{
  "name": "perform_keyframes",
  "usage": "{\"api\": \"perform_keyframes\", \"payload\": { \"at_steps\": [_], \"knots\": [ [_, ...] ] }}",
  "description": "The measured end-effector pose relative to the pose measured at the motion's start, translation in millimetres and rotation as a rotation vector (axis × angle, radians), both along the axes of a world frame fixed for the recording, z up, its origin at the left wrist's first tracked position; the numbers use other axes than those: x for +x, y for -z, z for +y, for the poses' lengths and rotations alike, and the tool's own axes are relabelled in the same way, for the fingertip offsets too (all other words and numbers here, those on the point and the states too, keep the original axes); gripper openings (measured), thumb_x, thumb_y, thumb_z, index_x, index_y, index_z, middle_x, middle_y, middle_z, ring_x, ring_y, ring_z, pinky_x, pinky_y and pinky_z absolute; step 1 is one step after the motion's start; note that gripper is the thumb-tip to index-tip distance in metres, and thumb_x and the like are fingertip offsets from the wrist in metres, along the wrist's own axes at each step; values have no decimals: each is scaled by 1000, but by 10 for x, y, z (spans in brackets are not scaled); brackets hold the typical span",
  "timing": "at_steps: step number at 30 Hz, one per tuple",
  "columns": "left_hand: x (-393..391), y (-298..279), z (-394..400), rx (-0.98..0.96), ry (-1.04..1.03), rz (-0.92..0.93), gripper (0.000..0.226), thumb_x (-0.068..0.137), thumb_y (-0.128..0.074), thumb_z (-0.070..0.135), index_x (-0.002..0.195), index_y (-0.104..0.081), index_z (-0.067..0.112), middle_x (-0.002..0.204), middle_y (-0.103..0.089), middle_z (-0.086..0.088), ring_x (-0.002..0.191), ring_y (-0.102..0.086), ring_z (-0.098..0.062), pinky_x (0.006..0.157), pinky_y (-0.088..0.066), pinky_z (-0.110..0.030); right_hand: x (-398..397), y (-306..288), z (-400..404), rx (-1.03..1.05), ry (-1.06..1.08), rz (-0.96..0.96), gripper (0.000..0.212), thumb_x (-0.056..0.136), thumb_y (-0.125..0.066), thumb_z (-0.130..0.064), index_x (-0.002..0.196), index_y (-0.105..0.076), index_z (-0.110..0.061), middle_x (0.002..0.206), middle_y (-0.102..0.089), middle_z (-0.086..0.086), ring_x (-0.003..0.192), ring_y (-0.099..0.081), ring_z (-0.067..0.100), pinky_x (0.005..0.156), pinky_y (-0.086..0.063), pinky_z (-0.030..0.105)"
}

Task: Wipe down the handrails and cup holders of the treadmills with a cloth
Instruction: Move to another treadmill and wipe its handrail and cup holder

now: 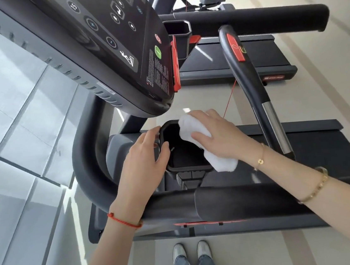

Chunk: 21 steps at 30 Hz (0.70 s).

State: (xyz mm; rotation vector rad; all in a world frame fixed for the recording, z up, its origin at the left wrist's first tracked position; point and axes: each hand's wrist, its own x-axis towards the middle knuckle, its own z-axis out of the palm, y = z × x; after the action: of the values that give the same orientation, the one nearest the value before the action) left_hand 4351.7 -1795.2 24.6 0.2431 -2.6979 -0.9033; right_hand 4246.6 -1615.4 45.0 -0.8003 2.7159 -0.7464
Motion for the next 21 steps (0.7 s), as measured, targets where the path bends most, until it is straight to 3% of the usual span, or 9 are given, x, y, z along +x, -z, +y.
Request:
{"api": "perform_keyframes", "payload": {
  "at_steps": [3, 6, 10, 14, 18, 21],
  "knots": [
    [2, -4, -1, 7, 2, -3, 46, 95, -51, 36, 138, -52, 18, 120, -63, 1, 105, -60, -14, 82, -41, -21, -223, -145, -168, 66, -180, -18, 37, 97, -50, -29, 134, -49, -29, 126, -57, -1, 112, -53, 24, 92, -42, 37],
    [8, -7, -2, 15, 8, -2, 47, 95, -51, 36, 138, -52, 19, 120, -63, 2, 104, -60, -12, 82, -40, -20, -155, -123, -143, -59, -76, -76, 35, 97, -53, -27, 131, -52, -30, 128, -60, -4, 116, -53, 21, 98, -42, 41],
    [0, 2, 1, 6, 1, -1, 47, 96, -52, 35, 139, -51, 17, 123, -63, 0, 108, -60, -14, 85, -40, -21, 219, 44, 22, -284, 194, -174, 50, 97, -51, -23, 142, -32, -34, 136, -41, 5, 112, -46, 21, 90, -37, 33],
    [-3, 11, 4, -3, 3, 3, 46, 96, -52, 35, 138, -51, 17, 122, -64, -1, 107, -60, -16, 85, -40, -21, 485, 123, 76, -406, 277, -269, 68, 97, -53, -22, 151, -13, -34, 150, -22, -1, 132, -32, 18, 99, -26, 26],
    [-5, 16, -2, -9, 9, 0, 50, 94, -49, 38, 139, -51, 16, 122, -64, -2, 106, -61, -17, 83, -40, -22, 144, -55, 3, -272, 223, -267, 51, 98, -52, -28, 146, -32, -27, 138, -45, 6, 117, -47, 22, 91, -40, 32],
    [-5, 21, -11, -12, 12, 3, 49, 95, -50, 37, 139, -51, 17, 121, -64, -1, 105, -60, -15, 83, -40, -21, 98, -105, -41, -302, 228, -295, 45, 99, -50, -32, 142, -38, -27, 132, -51, 4, 117, -50, 25, 96, -45, 38]
  ]
}}
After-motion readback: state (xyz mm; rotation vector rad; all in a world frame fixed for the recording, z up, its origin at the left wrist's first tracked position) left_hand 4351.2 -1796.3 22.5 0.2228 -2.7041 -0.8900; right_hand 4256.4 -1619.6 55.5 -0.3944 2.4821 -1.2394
